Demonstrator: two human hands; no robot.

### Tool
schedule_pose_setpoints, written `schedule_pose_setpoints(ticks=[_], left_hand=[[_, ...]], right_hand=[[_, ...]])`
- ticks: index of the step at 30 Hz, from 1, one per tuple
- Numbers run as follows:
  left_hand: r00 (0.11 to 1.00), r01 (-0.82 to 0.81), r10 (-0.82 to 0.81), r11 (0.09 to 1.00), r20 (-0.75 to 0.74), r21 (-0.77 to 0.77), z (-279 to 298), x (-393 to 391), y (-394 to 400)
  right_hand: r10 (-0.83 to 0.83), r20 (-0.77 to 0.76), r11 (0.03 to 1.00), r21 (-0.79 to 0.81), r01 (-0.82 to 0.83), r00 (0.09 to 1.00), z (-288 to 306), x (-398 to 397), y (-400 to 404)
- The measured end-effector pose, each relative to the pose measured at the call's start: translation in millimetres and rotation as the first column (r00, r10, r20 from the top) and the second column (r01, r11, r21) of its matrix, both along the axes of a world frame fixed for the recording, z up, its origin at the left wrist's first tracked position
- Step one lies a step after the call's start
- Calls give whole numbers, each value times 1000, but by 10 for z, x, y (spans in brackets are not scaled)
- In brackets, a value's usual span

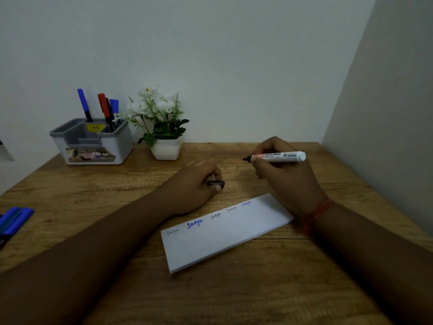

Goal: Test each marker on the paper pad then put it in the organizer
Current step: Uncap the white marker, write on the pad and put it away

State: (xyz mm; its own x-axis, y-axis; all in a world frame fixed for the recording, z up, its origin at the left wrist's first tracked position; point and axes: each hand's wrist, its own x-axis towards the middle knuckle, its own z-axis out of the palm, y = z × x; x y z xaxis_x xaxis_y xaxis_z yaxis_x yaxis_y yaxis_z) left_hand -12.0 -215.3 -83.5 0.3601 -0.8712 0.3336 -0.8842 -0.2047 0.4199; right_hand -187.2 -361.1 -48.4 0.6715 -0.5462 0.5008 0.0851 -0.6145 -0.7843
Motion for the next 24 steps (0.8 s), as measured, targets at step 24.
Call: schedule_pose_setpoints(ticks=[24], left_hand=[[951, -133, 94, 985, 295, 113, -38, -252, -40]], right_hand=[[33, -285, 985, 171, 17, 958, 84, -489, 148]])
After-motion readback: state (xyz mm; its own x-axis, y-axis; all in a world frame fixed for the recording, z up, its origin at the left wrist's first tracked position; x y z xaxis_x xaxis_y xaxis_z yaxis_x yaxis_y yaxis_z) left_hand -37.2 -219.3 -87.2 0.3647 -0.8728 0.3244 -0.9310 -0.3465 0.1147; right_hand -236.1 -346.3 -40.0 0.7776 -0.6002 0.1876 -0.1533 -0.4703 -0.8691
